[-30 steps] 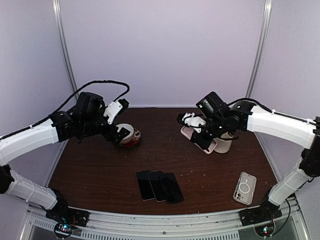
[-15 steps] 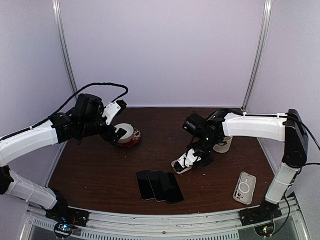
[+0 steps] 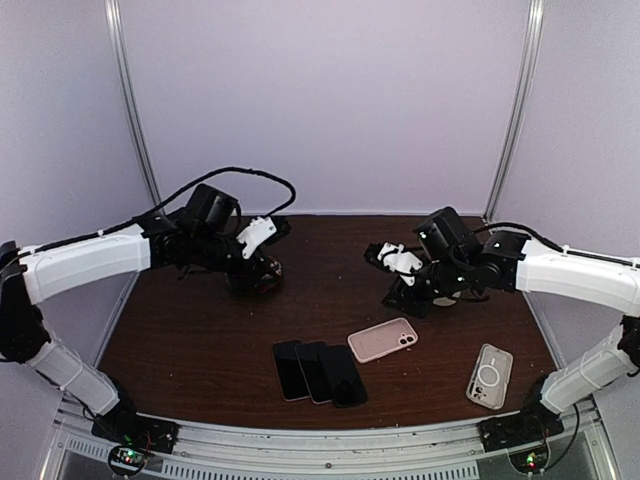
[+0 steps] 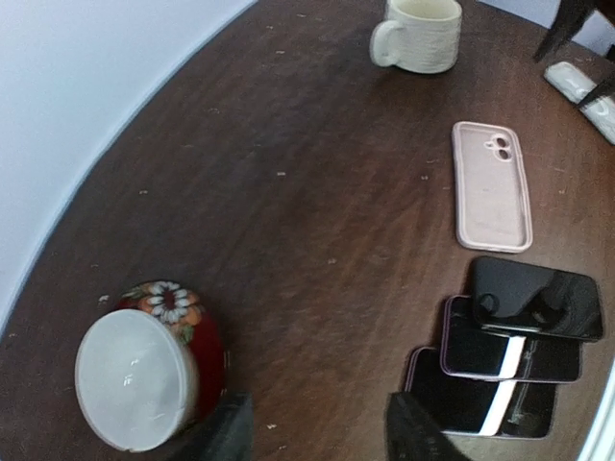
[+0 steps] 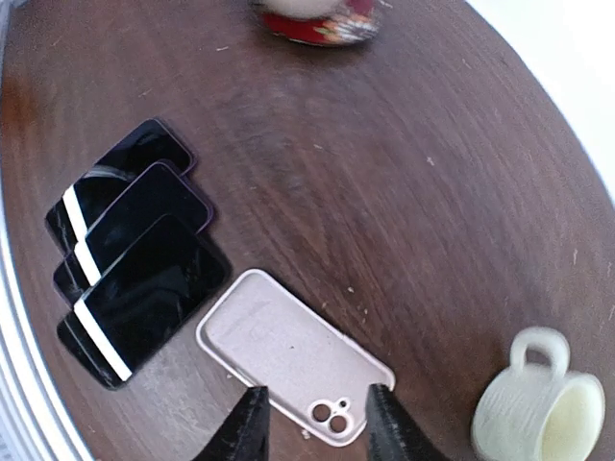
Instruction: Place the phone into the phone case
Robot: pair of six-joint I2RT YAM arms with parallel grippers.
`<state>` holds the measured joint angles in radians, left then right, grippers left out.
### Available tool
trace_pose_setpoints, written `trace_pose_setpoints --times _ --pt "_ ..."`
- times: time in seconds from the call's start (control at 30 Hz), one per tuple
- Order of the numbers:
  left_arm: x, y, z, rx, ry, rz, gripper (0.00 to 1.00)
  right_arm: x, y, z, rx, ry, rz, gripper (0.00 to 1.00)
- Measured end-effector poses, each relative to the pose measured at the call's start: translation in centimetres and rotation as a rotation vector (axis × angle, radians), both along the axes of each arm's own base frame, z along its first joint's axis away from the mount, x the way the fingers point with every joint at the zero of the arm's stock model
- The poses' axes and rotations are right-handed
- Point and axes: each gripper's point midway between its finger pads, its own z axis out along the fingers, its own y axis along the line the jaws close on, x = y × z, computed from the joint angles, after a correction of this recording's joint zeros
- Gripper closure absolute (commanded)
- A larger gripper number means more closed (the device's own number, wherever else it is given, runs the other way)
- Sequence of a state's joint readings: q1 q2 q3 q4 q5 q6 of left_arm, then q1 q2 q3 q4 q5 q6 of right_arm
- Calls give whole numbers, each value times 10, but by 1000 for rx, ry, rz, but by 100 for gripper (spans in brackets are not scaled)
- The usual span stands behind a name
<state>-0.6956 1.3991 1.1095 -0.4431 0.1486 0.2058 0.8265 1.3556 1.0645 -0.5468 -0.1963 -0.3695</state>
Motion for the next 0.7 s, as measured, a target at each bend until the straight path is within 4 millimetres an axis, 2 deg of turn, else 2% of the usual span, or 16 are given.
trace_pose_setpoints --times 0.03,0.13,0.23,0.33,0.47,0.6,0.7 --pt "-1 -13 -2 -13 33 -33 59 5 -6 -1 17 28 -95 84" --pt "-7 -61 -15 -50 137 -138 65 17 -30 -21 41 123 -408 92" --pt "-9 -104 -42 -76 268 -191 70 11 -55 -52 42 210 -631 97" --pt "-7 -132 -79 -42 360 -203 70 -1 -79 -79 46 280 -796 100" --pt "-12 -154 -115 35 399 -218 70 -11 -94 -99 51 344 -924 100" --pt "-22 -173 -136 82 413 -243 73 -13 -92 -115 55 413 -979 100" --pt "-20 -175 -151 120 421 -230 76 -17 -90 -132 35 463 -1007 100"
